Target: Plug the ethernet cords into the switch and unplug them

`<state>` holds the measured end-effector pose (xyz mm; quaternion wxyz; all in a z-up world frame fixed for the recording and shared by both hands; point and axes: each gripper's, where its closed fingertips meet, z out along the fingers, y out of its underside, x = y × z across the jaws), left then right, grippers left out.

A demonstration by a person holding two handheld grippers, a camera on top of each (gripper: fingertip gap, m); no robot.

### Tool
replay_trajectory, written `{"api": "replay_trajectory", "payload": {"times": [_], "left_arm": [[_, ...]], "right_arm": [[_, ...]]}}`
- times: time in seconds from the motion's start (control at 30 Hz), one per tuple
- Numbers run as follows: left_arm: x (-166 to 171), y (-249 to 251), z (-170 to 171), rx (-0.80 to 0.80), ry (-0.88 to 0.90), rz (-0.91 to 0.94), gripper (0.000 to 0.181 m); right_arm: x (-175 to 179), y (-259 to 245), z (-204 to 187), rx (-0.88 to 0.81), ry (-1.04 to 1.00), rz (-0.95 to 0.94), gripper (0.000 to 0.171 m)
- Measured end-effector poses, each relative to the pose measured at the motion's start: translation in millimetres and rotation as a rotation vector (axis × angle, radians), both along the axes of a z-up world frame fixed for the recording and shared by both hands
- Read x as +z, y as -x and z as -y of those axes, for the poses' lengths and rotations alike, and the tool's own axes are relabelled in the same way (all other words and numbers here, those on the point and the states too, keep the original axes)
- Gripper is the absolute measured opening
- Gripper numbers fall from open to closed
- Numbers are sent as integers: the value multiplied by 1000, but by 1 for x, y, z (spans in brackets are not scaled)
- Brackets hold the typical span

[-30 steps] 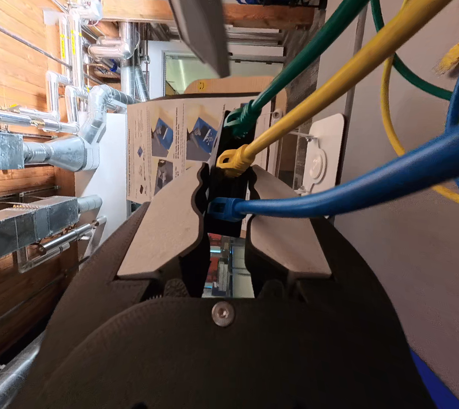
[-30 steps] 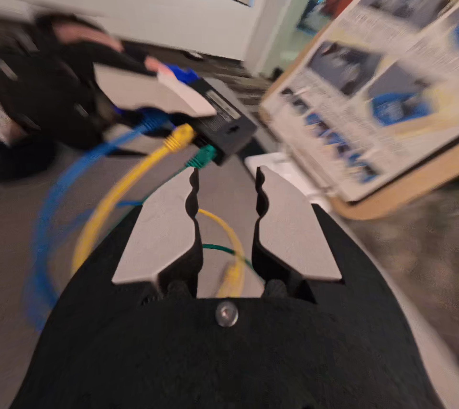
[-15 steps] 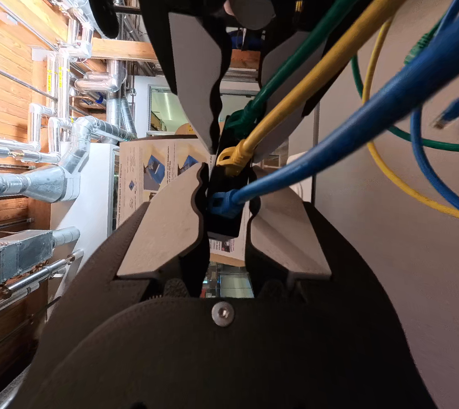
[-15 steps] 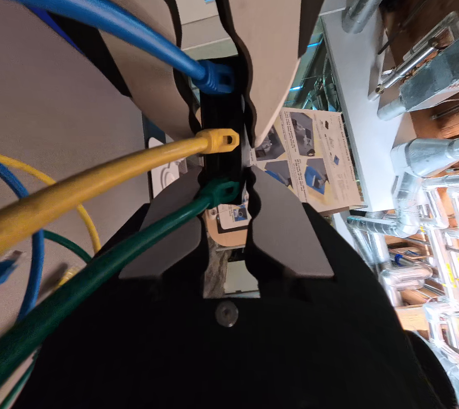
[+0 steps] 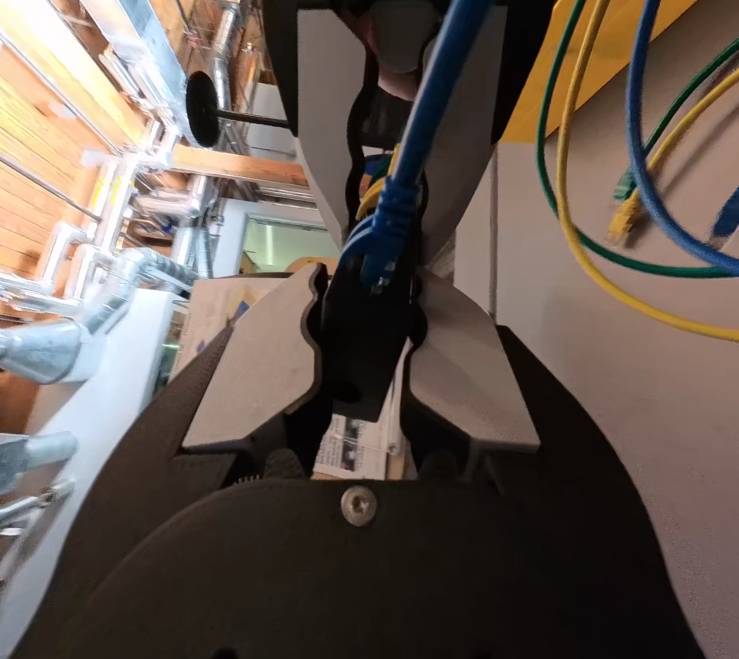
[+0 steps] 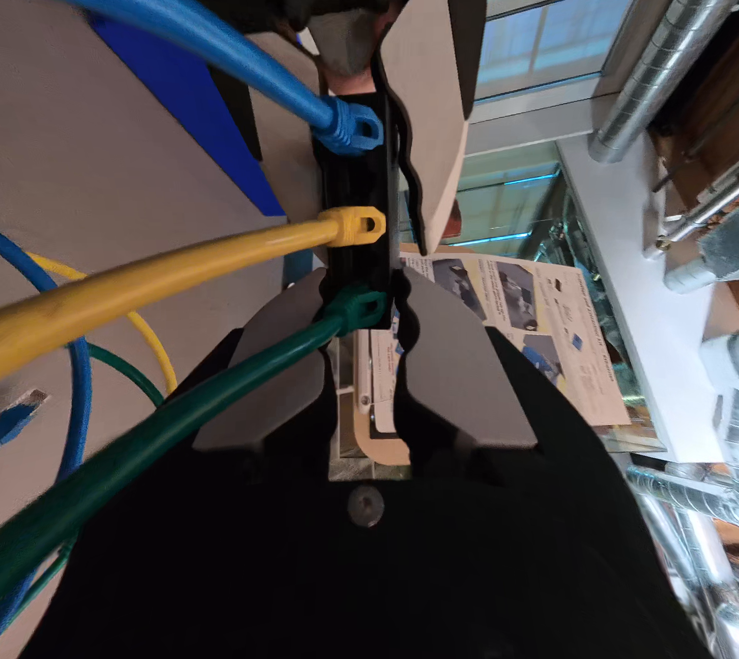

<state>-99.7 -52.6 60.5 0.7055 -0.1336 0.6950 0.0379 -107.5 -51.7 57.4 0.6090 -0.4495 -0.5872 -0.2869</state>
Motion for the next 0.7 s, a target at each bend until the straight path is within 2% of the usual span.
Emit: {"api": "replay_trajectory", "payload": {"times": [0.17, 0.33, 0.43, 0.47, 0.5, 0.6, 0.7], "left_arm": [[-12, -2, -10, 26, -18, -36, 37], [-17, -5, -16, 84, -2, -94, 32], [-12, 2, -36, 177, -44, -91, 32], [-9, 6, -44, 203, -36, -81, 32], [-5, 9, -50, 225, -21, -67, 32], [6, 18, -64, 289, -28, -26, 32], [9, 19, -69, 331, -68, -21, 32]], "right_arm": [[-13, -2, -2, 2, 123, -32, 31], [-15, -9, -8, -7, 148, -82, 34], [-9, -61, -18, -254, 125, -40, 36], [-1, -79, -16, -296, 101, -67, 34], [10, -92, -11, -306, 79, -125, 24], [48, -95, 16, -238, 44, -279, 15], [73, -32, 47, -8, 28, -304, 17]]}}
